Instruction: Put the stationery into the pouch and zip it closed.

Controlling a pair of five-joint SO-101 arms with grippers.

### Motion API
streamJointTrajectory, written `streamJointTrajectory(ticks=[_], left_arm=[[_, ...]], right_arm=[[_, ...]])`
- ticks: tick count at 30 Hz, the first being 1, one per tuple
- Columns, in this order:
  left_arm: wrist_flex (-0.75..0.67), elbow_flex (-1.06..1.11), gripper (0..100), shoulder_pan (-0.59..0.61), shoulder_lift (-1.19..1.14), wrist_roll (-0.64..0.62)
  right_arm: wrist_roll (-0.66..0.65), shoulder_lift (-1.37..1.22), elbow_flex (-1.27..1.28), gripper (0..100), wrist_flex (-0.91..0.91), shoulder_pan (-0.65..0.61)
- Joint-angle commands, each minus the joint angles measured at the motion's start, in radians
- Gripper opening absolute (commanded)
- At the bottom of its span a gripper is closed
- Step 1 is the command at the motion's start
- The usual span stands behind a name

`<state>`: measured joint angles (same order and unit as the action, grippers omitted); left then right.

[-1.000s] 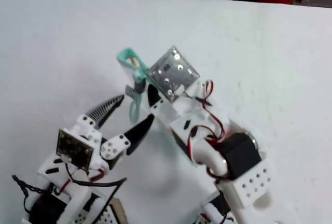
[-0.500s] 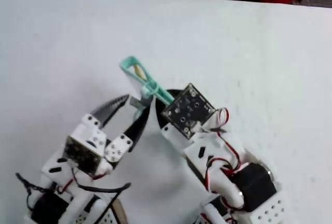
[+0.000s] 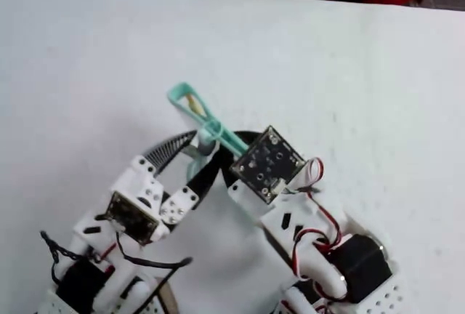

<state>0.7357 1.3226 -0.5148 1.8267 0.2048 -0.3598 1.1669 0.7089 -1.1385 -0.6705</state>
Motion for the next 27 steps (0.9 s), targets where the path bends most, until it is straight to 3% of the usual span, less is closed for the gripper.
streamJointTrajectory(ticks=[1,4,16,27], left_arm=[[-0.071,0.000,9,-0.019,-0.002,0.009],[-0.100,-0.002,2,-0.019,-0.002,0.011],[-0.106,-0.103,2,-0.013,-0.002,0.008],[-0.020,-0.310,2,0.016,-0.093,0.009]], right_arm=[[-0.014,-0.004,0.040,1.9,0.005,-0.024],[-0.014,-0.004,0.046,1.9,0.005,-0.022],[-0.017,0.022,0.150,1.9,0.090,0.077],[-0.078,0.289,0.439,1.9,0.213,0.110]])
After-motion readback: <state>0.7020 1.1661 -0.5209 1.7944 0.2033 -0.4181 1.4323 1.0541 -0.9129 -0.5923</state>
